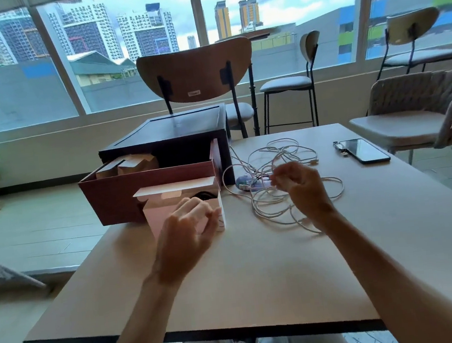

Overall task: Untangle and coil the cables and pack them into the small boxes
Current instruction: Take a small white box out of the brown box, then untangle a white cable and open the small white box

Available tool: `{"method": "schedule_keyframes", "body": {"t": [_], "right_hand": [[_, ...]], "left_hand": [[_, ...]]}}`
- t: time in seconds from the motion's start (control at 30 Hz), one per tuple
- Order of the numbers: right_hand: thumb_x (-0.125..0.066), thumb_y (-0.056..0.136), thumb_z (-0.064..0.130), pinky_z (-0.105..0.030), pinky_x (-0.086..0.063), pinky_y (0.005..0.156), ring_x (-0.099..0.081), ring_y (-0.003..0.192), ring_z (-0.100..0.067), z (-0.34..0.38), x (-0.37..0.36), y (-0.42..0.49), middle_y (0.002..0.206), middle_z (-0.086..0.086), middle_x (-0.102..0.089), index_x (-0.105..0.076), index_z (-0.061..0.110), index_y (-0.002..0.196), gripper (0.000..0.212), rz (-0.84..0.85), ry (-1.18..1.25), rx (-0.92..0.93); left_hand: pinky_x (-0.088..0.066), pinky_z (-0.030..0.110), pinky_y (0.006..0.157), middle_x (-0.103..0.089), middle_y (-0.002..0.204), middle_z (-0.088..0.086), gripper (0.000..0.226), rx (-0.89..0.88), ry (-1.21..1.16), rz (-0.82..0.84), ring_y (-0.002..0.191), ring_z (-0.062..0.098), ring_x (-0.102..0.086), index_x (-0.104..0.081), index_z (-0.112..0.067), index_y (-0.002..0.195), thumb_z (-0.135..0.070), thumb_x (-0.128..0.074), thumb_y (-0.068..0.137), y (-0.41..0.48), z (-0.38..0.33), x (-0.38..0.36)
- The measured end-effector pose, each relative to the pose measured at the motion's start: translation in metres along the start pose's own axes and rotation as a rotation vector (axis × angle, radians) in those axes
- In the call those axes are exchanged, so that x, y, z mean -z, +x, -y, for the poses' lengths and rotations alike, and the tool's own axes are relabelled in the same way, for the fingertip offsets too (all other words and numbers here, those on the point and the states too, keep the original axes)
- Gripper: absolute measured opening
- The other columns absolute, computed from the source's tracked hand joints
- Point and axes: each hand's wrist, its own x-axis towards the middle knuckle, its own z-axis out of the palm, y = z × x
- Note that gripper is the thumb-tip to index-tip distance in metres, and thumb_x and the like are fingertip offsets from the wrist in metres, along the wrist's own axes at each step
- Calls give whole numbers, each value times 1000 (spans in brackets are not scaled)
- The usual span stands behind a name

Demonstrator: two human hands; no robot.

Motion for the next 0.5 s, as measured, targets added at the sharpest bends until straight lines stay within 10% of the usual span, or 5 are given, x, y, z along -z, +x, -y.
{"method": "schedule_keyframes", "body": {"t": [0.33, 0.5], "right_hand": [[-70, 81, -11, -31, -58, 77, -71, 79, -12, -21, 88, -23, 85, -3, -74, -73, 17, 78, 28, 124, -341, 68], [-70, 88, 6, -27, -48, 90, -66, 97, -1, -27, 115, -31, 95, 11, -74, -75, 28, 87, 23, 308, -443, -74]], "left_hand": [[-50, 28, 96, -59, 124, -2, 32, -235, -121, 511, 114, 14, -57, -68, -25, 123, -25, -70, 91, 40, -40, -103], [-49, 33, 100, -60, 119, -1, 14, -308, -138, 553, 115, 13, -53, -76, -27, 102, -31, -68, 90, 61, -52, -127]]}}
